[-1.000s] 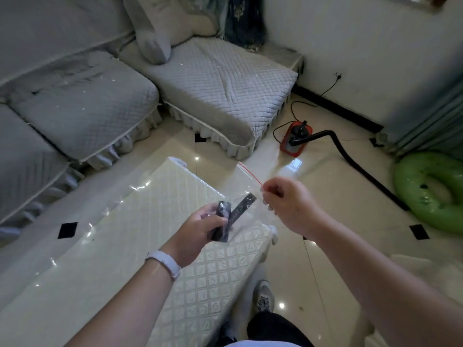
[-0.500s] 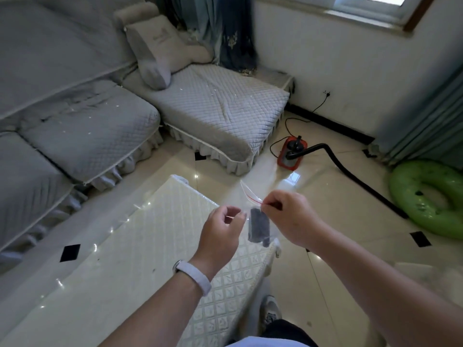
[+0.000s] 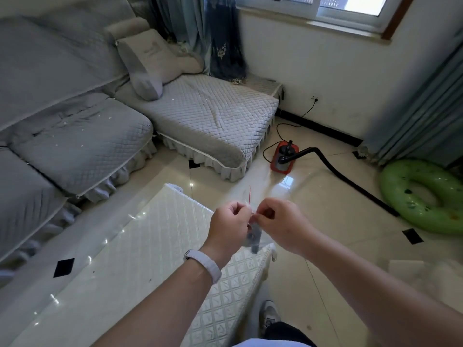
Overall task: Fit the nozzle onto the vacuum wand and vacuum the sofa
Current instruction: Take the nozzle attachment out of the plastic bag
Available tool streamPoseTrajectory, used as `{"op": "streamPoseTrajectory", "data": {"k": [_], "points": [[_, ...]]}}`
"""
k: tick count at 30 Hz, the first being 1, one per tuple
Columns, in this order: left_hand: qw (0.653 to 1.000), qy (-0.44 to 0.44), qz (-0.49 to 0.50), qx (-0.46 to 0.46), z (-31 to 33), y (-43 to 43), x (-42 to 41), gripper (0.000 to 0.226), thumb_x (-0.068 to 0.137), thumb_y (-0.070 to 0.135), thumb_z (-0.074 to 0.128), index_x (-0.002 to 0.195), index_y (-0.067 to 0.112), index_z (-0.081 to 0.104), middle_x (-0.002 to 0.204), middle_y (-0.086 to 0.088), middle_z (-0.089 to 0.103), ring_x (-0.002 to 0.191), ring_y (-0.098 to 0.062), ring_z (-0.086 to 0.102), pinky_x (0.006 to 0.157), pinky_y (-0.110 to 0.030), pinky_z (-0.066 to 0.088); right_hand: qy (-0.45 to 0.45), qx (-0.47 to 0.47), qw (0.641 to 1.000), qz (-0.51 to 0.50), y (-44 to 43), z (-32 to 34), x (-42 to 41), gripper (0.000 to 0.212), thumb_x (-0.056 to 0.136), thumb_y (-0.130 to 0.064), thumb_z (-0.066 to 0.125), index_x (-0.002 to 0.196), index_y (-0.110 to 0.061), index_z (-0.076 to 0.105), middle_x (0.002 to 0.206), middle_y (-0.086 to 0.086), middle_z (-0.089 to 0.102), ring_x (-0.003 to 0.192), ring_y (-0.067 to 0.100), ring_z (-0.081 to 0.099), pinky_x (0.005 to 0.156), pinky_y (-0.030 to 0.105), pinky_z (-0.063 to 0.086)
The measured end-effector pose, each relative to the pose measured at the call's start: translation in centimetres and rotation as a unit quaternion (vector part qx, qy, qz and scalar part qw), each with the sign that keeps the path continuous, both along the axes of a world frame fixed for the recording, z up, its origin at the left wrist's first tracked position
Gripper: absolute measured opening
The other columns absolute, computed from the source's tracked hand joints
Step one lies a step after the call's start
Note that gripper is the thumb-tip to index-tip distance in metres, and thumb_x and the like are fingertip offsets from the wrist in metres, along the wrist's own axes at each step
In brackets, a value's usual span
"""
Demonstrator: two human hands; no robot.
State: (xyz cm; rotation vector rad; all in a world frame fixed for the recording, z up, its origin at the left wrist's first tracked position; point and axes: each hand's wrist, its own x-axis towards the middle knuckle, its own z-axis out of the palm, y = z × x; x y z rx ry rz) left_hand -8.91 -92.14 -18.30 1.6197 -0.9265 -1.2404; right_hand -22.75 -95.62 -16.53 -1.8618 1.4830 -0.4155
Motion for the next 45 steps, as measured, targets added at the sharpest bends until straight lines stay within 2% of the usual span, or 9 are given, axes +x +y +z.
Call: {"op": "streamPoseTrajectory", "data": {"k": [3, 19, 24, 27, 30, 33, 37, 40, 45], "points": [[0.999, 0.036, -0.020, -0.009, 0.0, 0.2, -0.1, 0.019, 0.097, 0.012, 0.058, 0.085, 0.003, 0.070, 0.065, -0.001, 0.067, 0.061, -0.010, 0.063, 0.055, -0.019, 0.048, -0.036, 0.018, 0.999, -0.017, 0.3, -0.3, -0.3, 0.018, 0.087, -0.035, 0.066, 0.074, -0.023, 0.064, 0.064, -0.008, 0.057, 0.059, 0.008, 0.046, 0.058, 0.029, 0.040], [0.995, 0.058, -0.075, -0.032, -0.1, 1.3, 1.7, 0.022, 0.098, 0.003, 0.055, 0.080, 0.004, 0.067, 0.069, -0.006, 0.067, 0.062, -0.010, 0.062, 0.057, -0.015, 0.047, -0.073, 0.068, 0.993, -0.062, 0.5, -0.9, -0.5, 0.023, 0.089, -0.012, 0.058, 0.070, -0.023, 0.062, 0.063, -0.006, 0.060, 0.057, 0.016, 0.049, 0.053, 0.034, 0.042], [0.994, 0.067, -0.079, -0.030, -0.1, 1.6, 2.4, 0.022, 0.100, 0.007, 0.053, 0.081, 0.004, 0.066, 0.075, -0.009, 0.066, 0.072, -0.016, 0.061, 0.063, -0.020, 0.049, -0.052, 0.039, 0.998, -0.016, 1.1, -0.9, -0.9, 0.015, 0.087, -0.037, 0.066, 0.083, -0.023, 0.060, 0.074, -0.004, 0.060, 0.060, 0.014, 0.050, 0.057, 0.034, 0.044], [0.992, 0.087, -0.092, -0.026, -0.1, 1.8, 2.3, 0.022, 0.102, 0.009, 0.049, 0.088, 0.001, 0.063, 0.079, -0.013, 0.062, 0.079, -0.023, 0.057, 0.075, -0.033, 0.048, -0.050, 0.061, 0.997, -0.018, 1.5, -0.6, -0.6, 0.039, 0.080, -0.053, 0.072, 0.109, -0.029, 0.058, 0.094, -0.009, 0.060, 0.074, 0.012, 0.059, 0.068, 0.036, 0.057], [0.990, 0.101, -0.094, -0.032, 0.2, 2.0, 2.3, 0.023, 0.103, 0.009, 0.044, 0.088, 0.001, 0.060, 0.080, -0.013, 0.059, 0.079, -0.023, 0.055, 0.077, -0.033, 0.047, -0.031, 0.059, 0.997, -0.045, 1.5, -0.1, -0.2, 0.050, 0.079, -0.055, 0.075, 0.119, -0.033, 0.052, 0.098, -0.011, 0.057, 0.079, 0.011, 0.061, 0.067, 0.033, 0.057], [0.988, 0.110, -0.104, -0.042, 0.3, 2.2, 2.5, 0.025, 0.101, 0.008, 0.043, 0.081, 0.005, 0.058, 0.080, -0.014, 0.057, 0.078, -0.023, 0.054, 0.073, -0.027, 0.048, -0.026, 0.052, 0.996, -0.061, 1.1, 0.1, -0.1, 0.042, 0.085, -0.051, 0.072, 0.118, -0.030, 0.055, 0.093, -0.007, 0.061, 0.080, 0.015, 0.065, 0.065, 0.032, 0.056], [0.984, 0.101, -0.135, -0.050, 0.3, 2.4, 2.2, 0.023, 0.099, 0.006, 0.045, 0.080, 0.004, 0.057, 0.074, -0.010, 0.061, 0.072, -0.017, 0.058, 0.068, -0.022, 0.050, 0.019, 0.009, 0.998, -0.066, 0.6, -0.2, 0.0, 0.009, 0.092, -0.034, 0.062, 0.094, -0.026, 0.061, 0.078, -0.005, 0.063, 0.069, 0.017, 0.061, 0.059, 0.033, 0.048], [0.983, 0.102, -0.141, -0.056, 0.4, 2.5, 1.8, 0.023, 0.098, 0.001, 0.044, 0.079, 0.003, 0.056, 0.068, -0.002, 0.062, 0.065, -0.010, 0.059, 0.065, -0.018, 0.048, 0.031, 0.003, 0.997, -0.077, 0.3, -0.4, 0.2, 0.010, 0.090, -0.025, 0.056, 0.083, -0.022, 0.063, 0.077, -0.001, 0.065, 0.071, 0.020, 0.066, 0.063, 0.039, 0.054], [0.988, 0.087, -0.108, -0.063, 0.0, 2.4, 2.0, 0.019, 0.085, 0.021, 0.050, 0.076, 0.007, 0.059, 0.076, -0.014, 0.058, 0.073, -0.019, 0.053, 0.066, -0.019, 0.047, 0.107, -0.013, 0.993, -0.049, 0.2, -0.5, -0.6, 0.014, 0.092, -0.024, 0.055, 0.104, -0.027, 0.060, 0.094, -0.008, 0.058, 0.080, 0.014, 0.058, 0.070, 0.037, 0.056]]}}
